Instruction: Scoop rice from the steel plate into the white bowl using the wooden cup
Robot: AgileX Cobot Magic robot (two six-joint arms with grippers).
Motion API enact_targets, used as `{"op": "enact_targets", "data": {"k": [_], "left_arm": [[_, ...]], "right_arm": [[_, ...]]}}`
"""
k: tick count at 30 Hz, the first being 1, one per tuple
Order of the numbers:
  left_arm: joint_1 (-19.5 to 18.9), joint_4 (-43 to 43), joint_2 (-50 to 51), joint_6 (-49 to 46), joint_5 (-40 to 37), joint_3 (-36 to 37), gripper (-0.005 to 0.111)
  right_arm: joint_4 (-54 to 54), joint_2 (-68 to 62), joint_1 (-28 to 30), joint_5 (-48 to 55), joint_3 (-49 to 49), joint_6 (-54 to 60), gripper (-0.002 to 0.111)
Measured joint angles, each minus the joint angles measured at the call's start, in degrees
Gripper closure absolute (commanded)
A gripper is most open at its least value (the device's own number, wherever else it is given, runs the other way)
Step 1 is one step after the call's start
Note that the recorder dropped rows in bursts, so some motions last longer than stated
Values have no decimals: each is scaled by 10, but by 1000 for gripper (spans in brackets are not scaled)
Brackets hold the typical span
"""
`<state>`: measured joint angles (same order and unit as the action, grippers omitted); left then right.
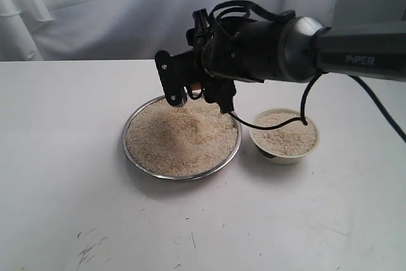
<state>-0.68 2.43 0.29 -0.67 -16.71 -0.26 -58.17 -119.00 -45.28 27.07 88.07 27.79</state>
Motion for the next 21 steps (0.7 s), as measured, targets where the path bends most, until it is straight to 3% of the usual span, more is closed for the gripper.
{"op": "enact_targets", "data": {"k": [8, 21], "left_arm": [[0, 0, 0, 0, 0, 0, 107], [0, 0, 0, 0, 0, 0, 107]], "right_arm": [[-112, -43, 0, 29, 0, 7, 108], [-187, -65, 0, 83, 0, 37, 108]]}}
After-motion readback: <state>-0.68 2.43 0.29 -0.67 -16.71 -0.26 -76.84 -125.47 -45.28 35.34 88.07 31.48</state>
